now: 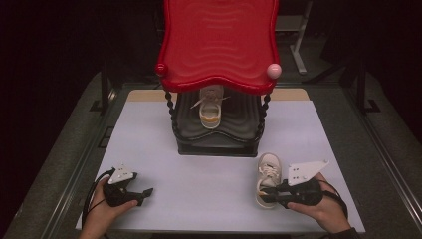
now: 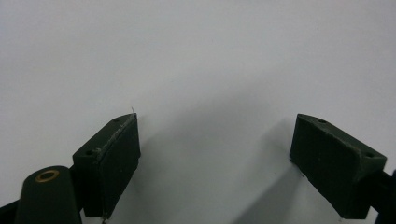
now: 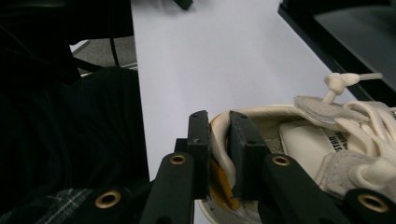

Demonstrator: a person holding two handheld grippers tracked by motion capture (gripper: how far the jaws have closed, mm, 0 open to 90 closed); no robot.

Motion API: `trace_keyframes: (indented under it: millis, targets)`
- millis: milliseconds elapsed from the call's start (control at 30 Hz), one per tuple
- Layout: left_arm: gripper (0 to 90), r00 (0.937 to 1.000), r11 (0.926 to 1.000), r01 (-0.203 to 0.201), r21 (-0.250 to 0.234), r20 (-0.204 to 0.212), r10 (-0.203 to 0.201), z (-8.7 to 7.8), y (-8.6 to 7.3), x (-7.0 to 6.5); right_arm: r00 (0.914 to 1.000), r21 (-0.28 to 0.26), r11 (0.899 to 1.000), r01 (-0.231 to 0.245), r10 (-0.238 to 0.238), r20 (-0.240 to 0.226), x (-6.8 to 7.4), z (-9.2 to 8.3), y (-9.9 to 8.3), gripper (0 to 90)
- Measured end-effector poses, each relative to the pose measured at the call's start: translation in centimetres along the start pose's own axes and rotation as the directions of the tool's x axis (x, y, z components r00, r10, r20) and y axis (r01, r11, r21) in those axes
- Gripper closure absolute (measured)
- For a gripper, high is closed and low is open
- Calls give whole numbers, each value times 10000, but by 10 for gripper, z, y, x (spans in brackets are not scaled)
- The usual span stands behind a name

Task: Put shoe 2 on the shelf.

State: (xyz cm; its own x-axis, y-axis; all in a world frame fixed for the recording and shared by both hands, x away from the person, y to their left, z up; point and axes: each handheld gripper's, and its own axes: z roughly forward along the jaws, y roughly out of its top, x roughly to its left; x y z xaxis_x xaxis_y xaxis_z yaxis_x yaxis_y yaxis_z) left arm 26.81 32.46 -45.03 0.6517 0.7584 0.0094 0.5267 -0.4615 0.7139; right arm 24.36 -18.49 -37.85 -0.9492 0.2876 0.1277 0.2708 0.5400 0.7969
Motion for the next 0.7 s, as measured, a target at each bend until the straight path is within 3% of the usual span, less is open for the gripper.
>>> trace_keyframes:
  millis: [267, 500, 700]
  targets:
    - [150, 10000, 10000, -3, 10, 1, 3, 0, 0, 0, 9975, -162, 9975, 684, -687, -192, 7, 8, 32, 791]
    - [150, 10000, 10000, -11, 18, 0, 11, 0, 0, 0, 9912, -242, 9918, 1257, -1266, -396, 5, 15, 63, 788]
    - [150, 10000, 10000, -8, 18, 1, 8, 0, 0, 0, 9891, -130, 9896, 1434, -1437, -324, 8, 14, 73, 790]
